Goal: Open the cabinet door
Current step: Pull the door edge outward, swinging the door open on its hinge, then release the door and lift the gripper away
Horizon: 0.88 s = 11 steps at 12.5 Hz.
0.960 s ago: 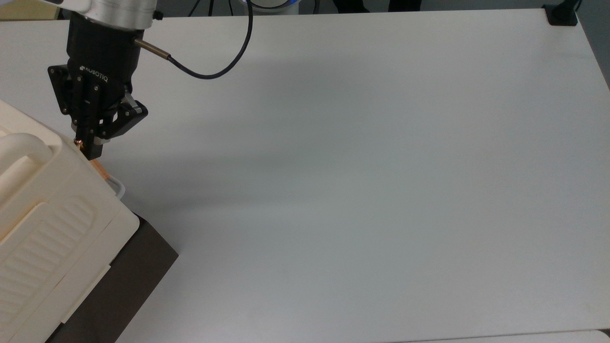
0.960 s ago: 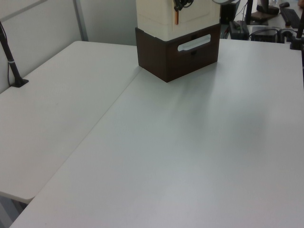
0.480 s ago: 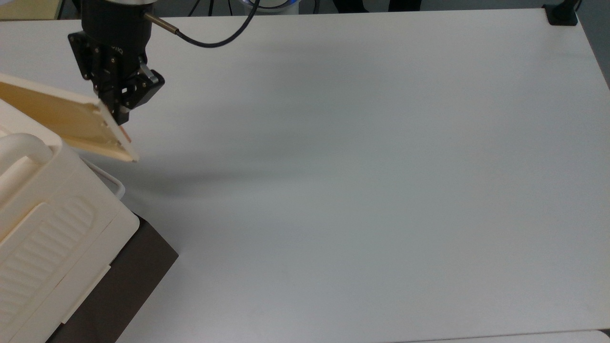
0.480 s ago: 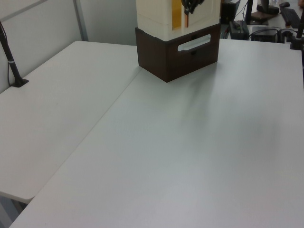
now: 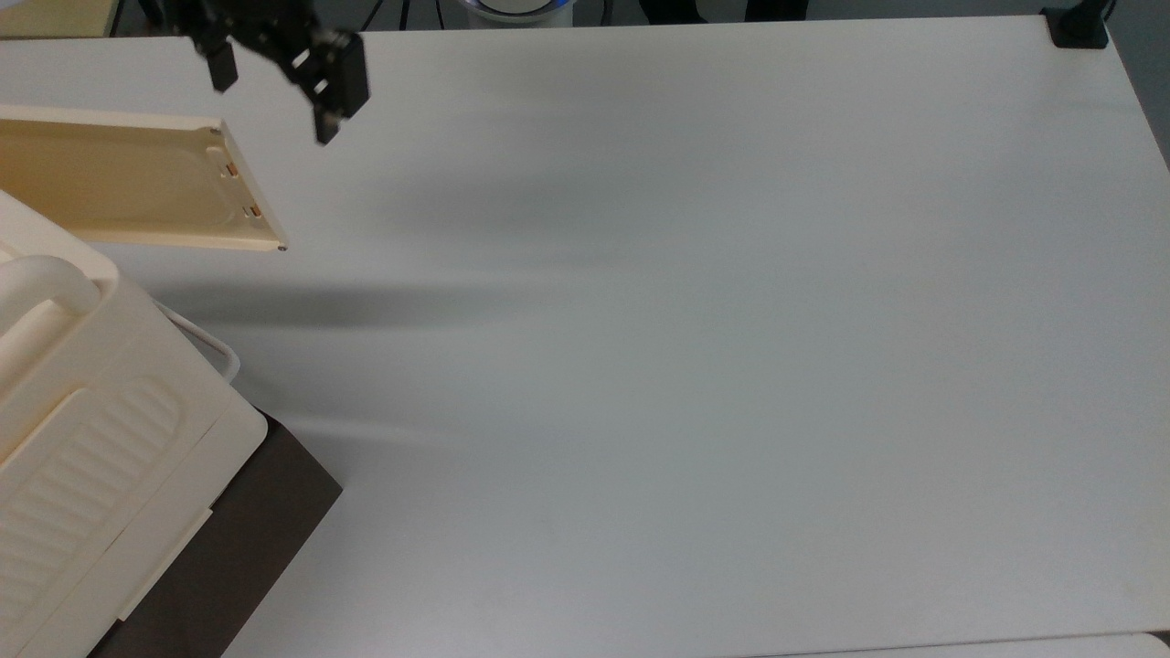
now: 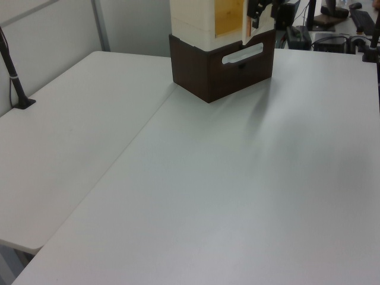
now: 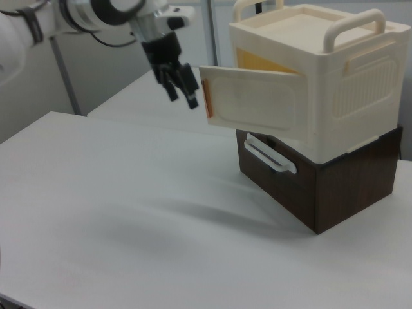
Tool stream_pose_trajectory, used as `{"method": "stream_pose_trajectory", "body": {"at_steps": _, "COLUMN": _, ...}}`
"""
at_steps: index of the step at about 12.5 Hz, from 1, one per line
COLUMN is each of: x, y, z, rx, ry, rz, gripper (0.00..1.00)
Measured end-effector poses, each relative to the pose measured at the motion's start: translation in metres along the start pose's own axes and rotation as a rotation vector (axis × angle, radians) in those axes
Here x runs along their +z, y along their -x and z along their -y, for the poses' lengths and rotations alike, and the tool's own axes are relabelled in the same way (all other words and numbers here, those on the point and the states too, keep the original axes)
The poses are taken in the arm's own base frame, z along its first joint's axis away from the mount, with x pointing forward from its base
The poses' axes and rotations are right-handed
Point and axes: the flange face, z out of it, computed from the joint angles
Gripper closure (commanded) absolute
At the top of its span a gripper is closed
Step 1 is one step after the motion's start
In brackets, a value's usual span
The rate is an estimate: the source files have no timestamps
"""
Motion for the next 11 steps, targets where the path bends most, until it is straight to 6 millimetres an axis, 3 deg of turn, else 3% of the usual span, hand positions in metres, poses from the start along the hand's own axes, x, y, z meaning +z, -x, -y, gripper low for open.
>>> {"method": "stream_pose_trajectory", "body": {"at_steps": 3, "x": -0.041, "y": 0.021, "z": 0.007, "rx": -0.039, "ry": -0.04, "rz": -0.019, "gripper": 0.0}}
{"method": "stream_pose_trajectory", "body": {"at_steps": 6, "x": -0.094, "y": 0.007, "z": 0.009, "rx": -0.027, "ry": -0.128, "rz": -0.263, "gripper": 0.0}}
{"method": "stream_pose_trajectory", "body": {"at_steps": 9, "x": -0.096, "y": -0.015, "z": 0.014, "rx": 0.031, "ry": -0.185, "rz": -0.411, "gripper": 0.0}}
{"method": "stream_pose_trajectory", "body": {"at_steps": 11, "x": -0.078, "y": -0.029, "z": 0.018, "rx": 0.054, "ry": -0.197, "rz": -0.438, "gripper": 0.0}}
